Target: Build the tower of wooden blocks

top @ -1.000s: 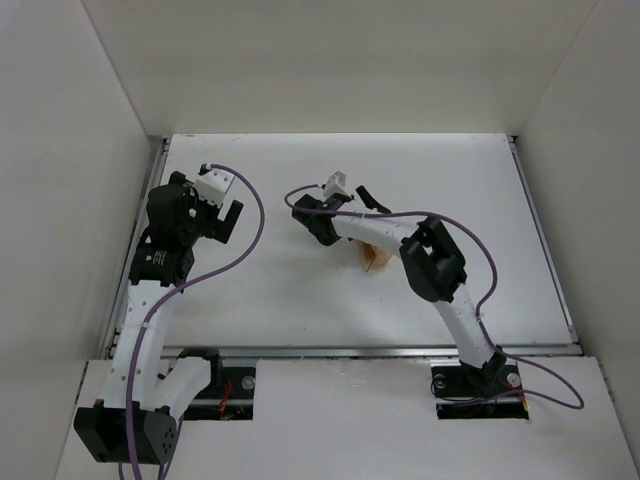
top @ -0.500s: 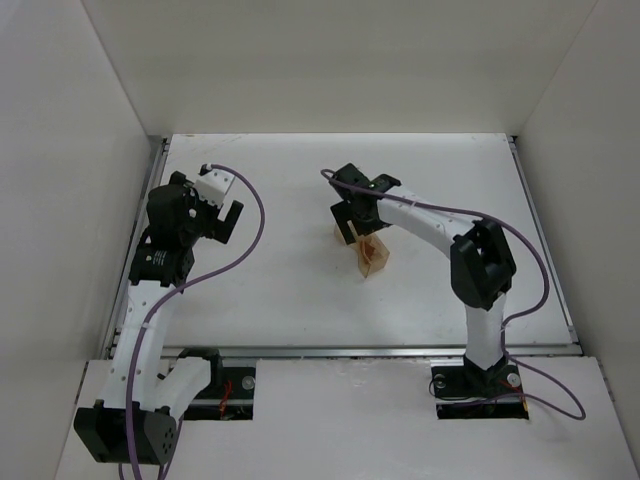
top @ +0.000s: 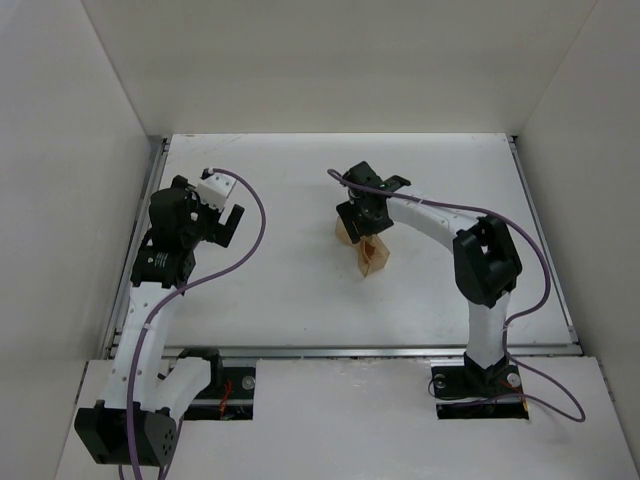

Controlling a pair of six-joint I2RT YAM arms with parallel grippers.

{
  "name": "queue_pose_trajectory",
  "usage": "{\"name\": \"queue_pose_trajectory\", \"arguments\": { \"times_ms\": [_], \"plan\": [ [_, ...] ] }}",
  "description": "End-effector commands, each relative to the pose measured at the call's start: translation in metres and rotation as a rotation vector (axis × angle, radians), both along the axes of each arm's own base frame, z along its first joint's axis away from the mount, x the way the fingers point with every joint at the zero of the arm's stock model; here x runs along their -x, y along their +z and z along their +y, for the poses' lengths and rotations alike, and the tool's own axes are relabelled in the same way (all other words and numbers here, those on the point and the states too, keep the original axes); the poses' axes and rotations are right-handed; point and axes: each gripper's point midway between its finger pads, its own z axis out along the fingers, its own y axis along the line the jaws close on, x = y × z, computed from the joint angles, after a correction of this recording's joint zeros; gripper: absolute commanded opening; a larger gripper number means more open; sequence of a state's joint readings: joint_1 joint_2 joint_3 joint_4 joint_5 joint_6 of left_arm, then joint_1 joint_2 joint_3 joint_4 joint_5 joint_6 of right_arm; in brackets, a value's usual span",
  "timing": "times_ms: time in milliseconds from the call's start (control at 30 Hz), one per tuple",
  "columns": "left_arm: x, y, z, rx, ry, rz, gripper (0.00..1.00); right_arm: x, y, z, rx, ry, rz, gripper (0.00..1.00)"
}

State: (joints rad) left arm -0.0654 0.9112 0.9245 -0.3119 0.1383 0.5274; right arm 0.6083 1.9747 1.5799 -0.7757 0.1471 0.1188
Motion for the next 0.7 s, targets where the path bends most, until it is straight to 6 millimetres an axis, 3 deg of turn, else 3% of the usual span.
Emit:
{"name": "queue_pose_trajectory", "arguments": {
  "times_ms": [0, 167, 233, 300, 333, 400, 433, 500, 600, 633, 667],
  "plan": [
    [0.001, 0.013, -0.003, 0.000, -0.021, -0.043, 1.00, -0.012, 0.029, 0.023, -0.125, 0.041, -0.084, 0.70],
    [0.002, 0.011, -0.003, -0.009, -0.025, -0.036, 1.00, -0.013, 0.021, 0.016, -0.105, 0.026, -0.073, 0.56],
    [0.002, 0.011, -0.003, -0.009, -0.025, -0.036, 1.00, -0.011, 0.018, 0.015, -0.100, 0.026, -0.066, 0.42],
    [0.002, 0.011, -0.003, -0.009, -0.025, -0.036, 1.00, -0.012, 0.015, 0.008, -0.086, 0.011, -0.065, 0.36],
    [0.002, 0.011, -0.003, -0.009, -0.025, -0.036, 1.00, -0.013, 0.019, 0.007, -0.084, 0.008, -0.077, 0.28],
    [0.002, 0.011, -0.003, -0.009, -0.025, -0.036, 1.00, -0.014, 0.019, 0.005, -0.076, 0.003, -0.082, 0.21],
    [0.002, 0.011, -0.003, -0.009, -0.025, -0.036, 1.00, -0.015, 0.025, 0.004, -0.076, -0.001, -0.097, 0.11],
    [0.002, 0.011, -0.003, -0.009, -0.025, -0.036, 1.00, -0.018, 0.030, 0.000, -0.064, -0.013, -0.120, 0.04],
    [0.002, 0.011, -0.003, -0.009, -0.025, -0.036, 1.00, -0.030, 0.045, -0.021, 0.014, -0.137, -0.204, 0.00],
    [0.001, 0.009, -0.003, -0.009, -0.025, -0.027, 1.00, -0.036, 0.054, -0.043, 0.111, -0.220, -0.263, 0.00],
    [0.001, 0.008, -0.003, -0.009, -0.025, -0.027, 1.00, -0.043, 0.063, -0.052, 0.153, -0.279, -0.304, 0.00]
  ]
}}
